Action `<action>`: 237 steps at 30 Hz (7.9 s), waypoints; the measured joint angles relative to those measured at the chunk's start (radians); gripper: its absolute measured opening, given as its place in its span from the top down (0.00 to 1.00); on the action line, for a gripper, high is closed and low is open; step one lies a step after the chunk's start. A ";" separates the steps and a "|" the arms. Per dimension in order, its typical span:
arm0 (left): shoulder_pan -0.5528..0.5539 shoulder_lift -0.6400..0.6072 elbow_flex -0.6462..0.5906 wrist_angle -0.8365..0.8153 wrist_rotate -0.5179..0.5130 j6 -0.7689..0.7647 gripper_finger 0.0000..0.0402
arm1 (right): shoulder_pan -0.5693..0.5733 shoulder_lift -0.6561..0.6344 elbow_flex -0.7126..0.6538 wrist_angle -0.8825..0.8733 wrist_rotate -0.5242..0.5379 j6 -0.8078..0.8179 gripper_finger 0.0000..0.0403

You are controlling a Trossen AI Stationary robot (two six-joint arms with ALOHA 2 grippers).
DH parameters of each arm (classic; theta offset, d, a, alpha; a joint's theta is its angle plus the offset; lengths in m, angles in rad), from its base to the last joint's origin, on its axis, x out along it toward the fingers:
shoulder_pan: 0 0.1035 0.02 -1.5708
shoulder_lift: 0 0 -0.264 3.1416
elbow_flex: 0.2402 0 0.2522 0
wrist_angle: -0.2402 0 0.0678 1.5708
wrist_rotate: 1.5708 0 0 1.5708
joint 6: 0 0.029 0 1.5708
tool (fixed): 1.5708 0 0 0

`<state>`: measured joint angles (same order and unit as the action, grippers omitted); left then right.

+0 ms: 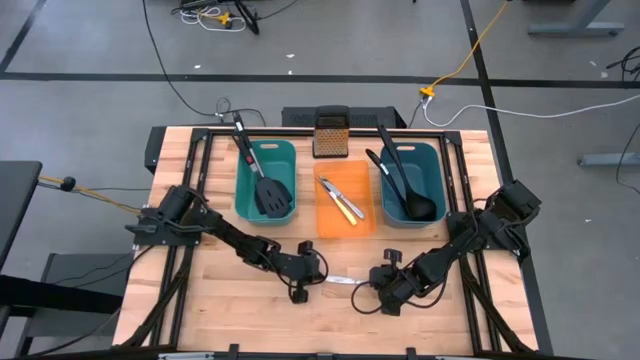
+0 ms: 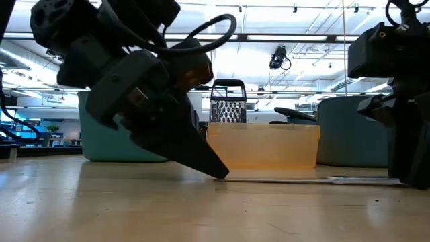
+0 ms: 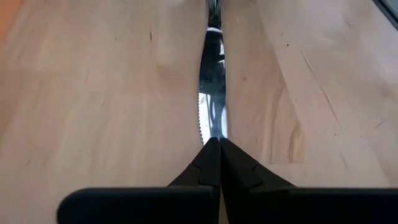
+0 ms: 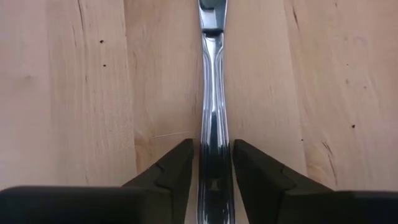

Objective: Pick & Place Kitchen Items
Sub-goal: Put the silver table knife into the orange bin

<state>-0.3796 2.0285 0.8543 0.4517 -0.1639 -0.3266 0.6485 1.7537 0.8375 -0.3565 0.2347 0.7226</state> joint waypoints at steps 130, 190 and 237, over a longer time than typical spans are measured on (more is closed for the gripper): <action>0.016 -0.078 -0.025 0.047 -0.005 0.154 0.97 | 0.029 0.033 0.103 -0.190 -0.004 0.097 0.92; -0.001 -0.050 -0.021 0.012 -0.063 0.164 0.99 | 0.030 0.034 0.102 -0.189 -0.003 0.104 0.90; 0.000 -0.032 -0.024 0.025 -0.078 0.160 0.99 | 0.027 0.113 0.289 -0.371 -0.176 0.335 0.46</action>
<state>-0.3794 1.9961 0.8302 0.4767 -0.2424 -0.1663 0.6758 1.8662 1.1267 -0.7270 0.0592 1.0574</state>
